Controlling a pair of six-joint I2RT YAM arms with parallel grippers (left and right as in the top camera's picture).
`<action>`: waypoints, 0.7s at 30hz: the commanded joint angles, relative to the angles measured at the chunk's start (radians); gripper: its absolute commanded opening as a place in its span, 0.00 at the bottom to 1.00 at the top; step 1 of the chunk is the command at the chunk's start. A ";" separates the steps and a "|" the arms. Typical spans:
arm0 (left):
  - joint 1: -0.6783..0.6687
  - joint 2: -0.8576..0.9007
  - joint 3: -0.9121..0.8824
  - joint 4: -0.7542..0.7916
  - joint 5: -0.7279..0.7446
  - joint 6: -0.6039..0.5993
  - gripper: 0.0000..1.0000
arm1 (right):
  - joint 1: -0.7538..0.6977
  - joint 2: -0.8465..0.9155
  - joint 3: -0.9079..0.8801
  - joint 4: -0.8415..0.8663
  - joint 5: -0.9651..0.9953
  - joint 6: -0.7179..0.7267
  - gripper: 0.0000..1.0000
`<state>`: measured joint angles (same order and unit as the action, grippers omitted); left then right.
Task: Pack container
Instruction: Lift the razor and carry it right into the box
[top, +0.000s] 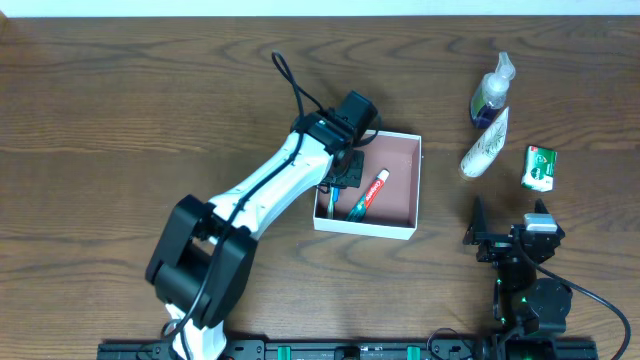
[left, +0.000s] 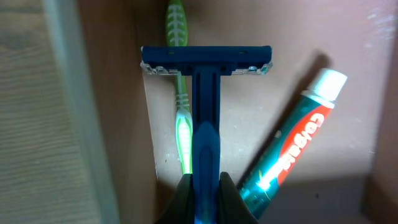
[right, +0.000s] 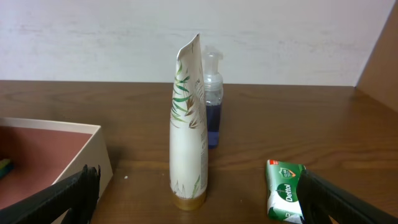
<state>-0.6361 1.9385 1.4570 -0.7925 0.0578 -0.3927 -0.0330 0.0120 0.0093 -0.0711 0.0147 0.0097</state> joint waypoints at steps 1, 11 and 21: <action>0.000 0.023 0.002 0.009 0.002 -0.001 0.08 | 0.010 -0.006 -0.004 -0.003 -0.005 -0.015 0.99; 0.000 0.053 0.002 0.013 0.002 -0.001 0.12 | 0.010 -0.006 -0.004 -0.003 -0.004 -0.015 0.99; 0.001 0.053 0.002 0.013 -0.024 0.007 0.26 | 0.010 -0.006 -0.004 -0.003 -0.004 -0.015 0.99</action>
<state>-0.6361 1.9816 1.4570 -0.7788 0.0517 -0.3920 -0.0330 0.0120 0.0093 -0.0708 0.0147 0.0097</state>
